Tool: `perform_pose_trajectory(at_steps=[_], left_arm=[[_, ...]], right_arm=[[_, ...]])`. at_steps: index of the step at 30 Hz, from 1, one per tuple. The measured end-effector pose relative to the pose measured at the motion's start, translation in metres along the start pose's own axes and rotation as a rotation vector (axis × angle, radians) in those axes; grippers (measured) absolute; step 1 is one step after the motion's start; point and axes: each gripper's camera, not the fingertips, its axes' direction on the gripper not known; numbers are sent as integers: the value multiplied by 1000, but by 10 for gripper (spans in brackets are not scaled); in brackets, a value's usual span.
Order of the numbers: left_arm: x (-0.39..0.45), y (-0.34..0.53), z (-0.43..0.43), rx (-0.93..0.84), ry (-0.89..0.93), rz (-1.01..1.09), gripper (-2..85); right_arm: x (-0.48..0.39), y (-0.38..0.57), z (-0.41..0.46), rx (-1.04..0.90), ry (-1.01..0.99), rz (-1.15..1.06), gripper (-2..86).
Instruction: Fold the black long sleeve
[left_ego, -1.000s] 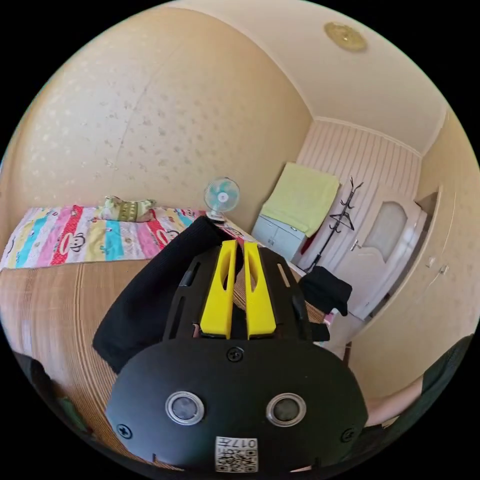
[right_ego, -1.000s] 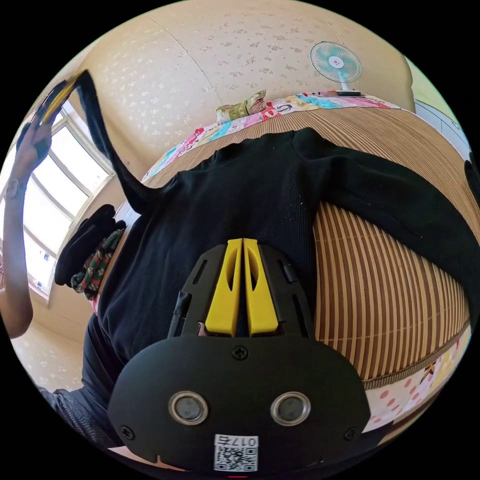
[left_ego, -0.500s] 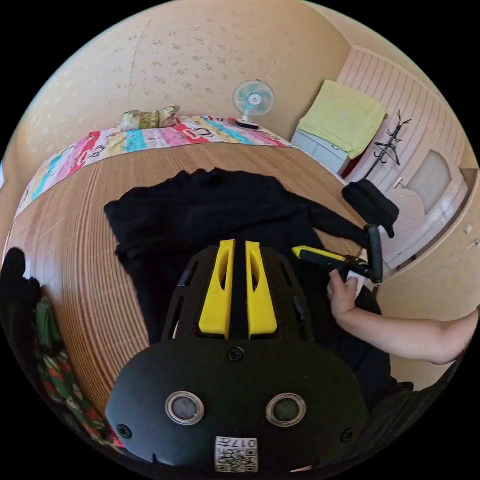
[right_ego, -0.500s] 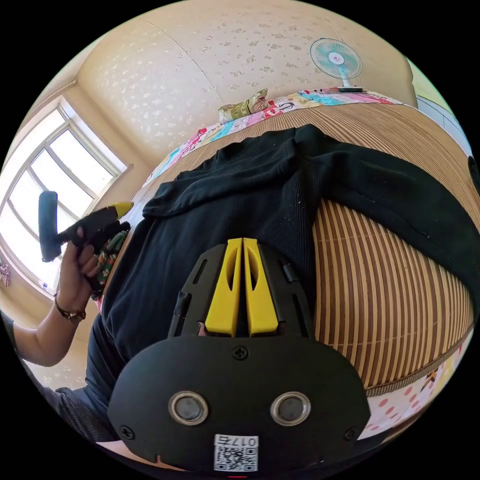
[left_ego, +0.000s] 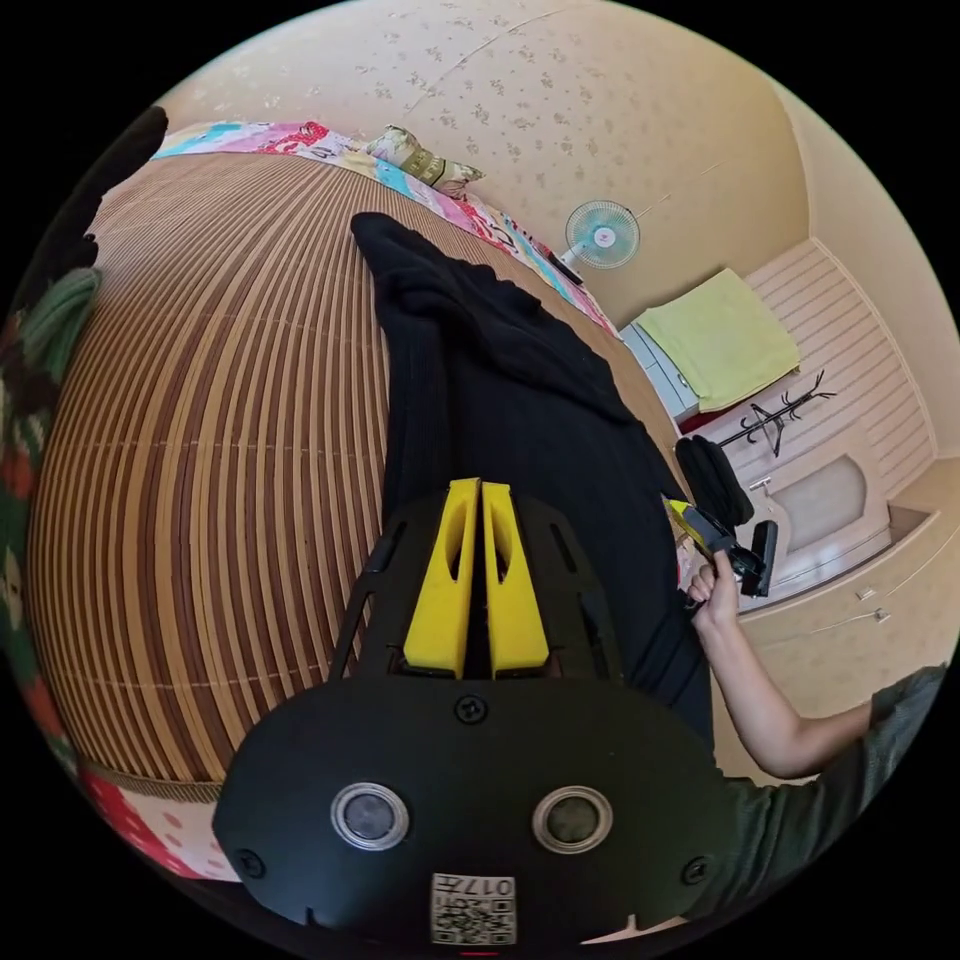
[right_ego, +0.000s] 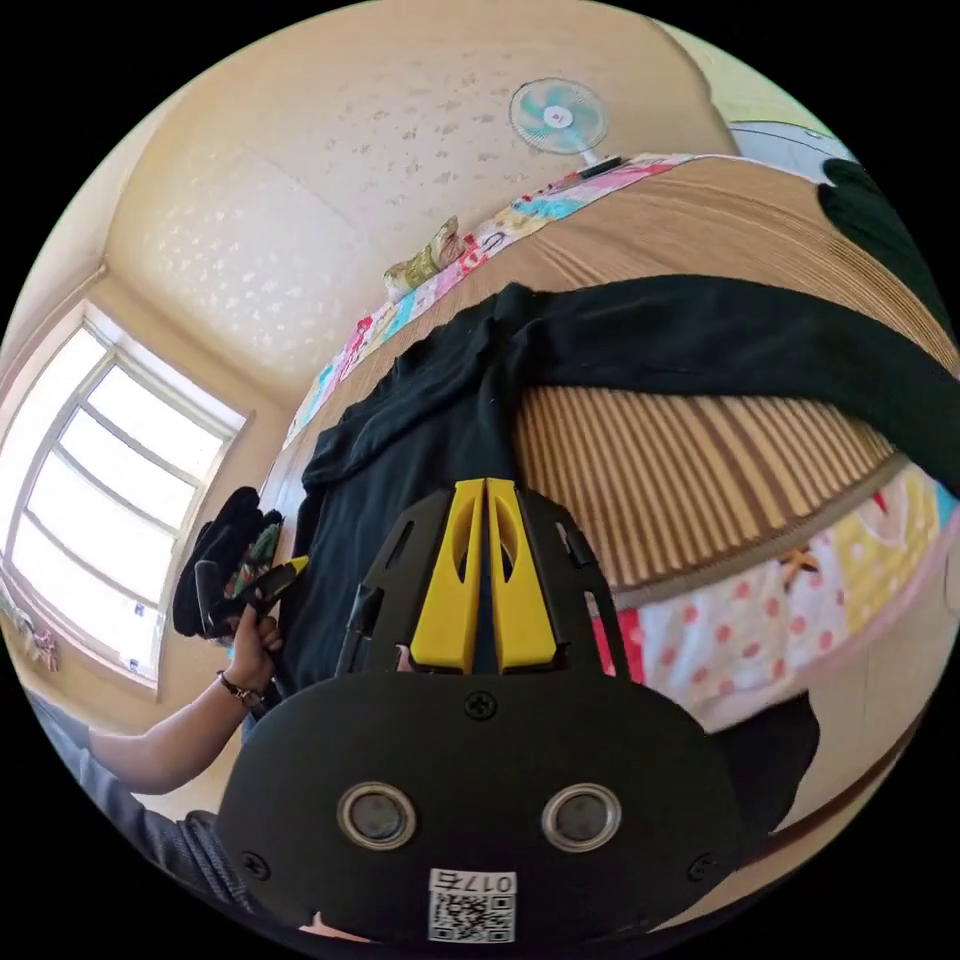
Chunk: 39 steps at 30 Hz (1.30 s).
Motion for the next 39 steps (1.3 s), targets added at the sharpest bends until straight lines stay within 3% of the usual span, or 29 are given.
perform_pose_trajectory(at_steps=[4, 7, 15, 17, 20, 24, 29, 34, 37, 39], left_arm=[[25, 1, 0, 25, -72, 47, -10], [36, 0, 1, 31, -94, 60, -10], [67, -3, 9, 37, -163, 97, -10], [75, -4, 11, 39, -177, 107, -10], [81, -4, 13, 47, -178, 112, -10], [91, -7, 17, 46, -200, 120, -10], [103, -13, 22, 45, -223, 128, -10], [107, -22, 23, 40, -216, 122, -10], [107, -28, 23, 38, -206, 116, -10], [108, -32, 23, 37, -207, 116, -10]], right_arm=[[89, 10, -103, 255, 88, 298, 84], [151, 11, -135, 264, 17, 483, 128], [217, 22, -170, 419, -192, 730, 71], [212, 18, -176, 484, -280, 736, 51], [165, -13, -185, 563, -393, 562, 40], [56, -76, -161, 496, -670, 275, 36], [-107, -115, -78, 229, -892, 23, 36], [-222, -79, 48, -44, -951, -20, 51], [-247, -33, 121, -272, -1000, 0, 85], [-243, -1, 141, -325, -1007, 16, 91]])
